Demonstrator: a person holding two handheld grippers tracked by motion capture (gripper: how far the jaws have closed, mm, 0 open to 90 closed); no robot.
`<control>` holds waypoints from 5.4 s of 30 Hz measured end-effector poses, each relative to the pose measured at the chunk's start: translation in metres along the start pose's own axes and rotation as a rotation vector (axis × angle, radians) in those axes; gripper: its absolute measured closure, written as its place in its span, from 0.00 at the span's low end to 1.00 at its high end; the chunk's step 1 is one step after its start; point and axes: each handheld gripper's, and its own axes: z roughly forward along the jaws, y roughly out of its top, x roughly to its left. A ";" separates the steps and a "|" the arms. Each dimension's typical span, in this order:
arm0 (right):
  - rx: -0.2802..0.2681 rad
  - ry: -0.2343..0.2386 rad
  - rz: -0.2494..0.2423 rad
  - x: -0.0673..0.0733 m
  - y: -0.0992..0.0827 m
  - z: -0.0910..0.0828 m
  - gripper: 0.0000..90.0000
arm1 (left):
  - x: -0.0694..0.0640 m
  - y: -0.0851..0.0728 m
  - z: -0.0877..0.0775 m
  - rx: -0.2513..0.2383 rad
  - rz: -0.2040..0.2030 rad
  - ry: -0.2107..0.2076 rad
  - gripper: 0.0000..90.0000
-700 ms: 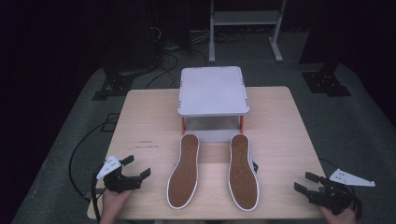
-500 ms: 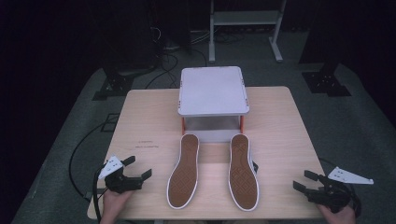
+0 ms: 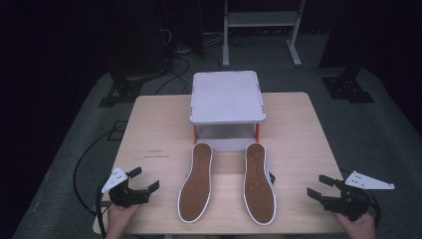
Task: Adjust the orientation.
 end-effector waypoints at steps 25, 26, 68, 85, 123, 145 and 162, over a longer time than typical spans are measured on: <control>0.026 0.093 -0.070 0.034 0.048 0.054 0.32 | 0.001 0.000 0.001 0.000 -0.005 0.006 0.02; 0.027 0.095 -0.077 0.035 0.049 0.056 0.33 | 0.001 0.000 0.001 0.000 -0.005 0.006 0.02; 0.193 0.065 -0.103 0.056 0.050 0.104 0.89 | 0.000 -0.001 0.001 0.001 -0.006 0.005 0.02; 0.185 0.049 -0.069 0.041 0.040 0.091 0.90 | -0.001 -0.001 0.001 0.001 -0.007 0.007 0.02; 0.199 -0.047 0.085 0.003 0.013 0.073 0.84 | -0.002 0.000 0.001 0.000 0.000 0.003 0.02; 0.040 -0.050 0.071 0.025 0.048 0.048 0.72 | -0.002 0.000 0.003 0.009 0.003 0.001 0.02; 0.084 -0.091 0.074 0.009 0.040 0.039 0.82 | -0.003 0.000 0.001 0.001 0.002 0.003 0.02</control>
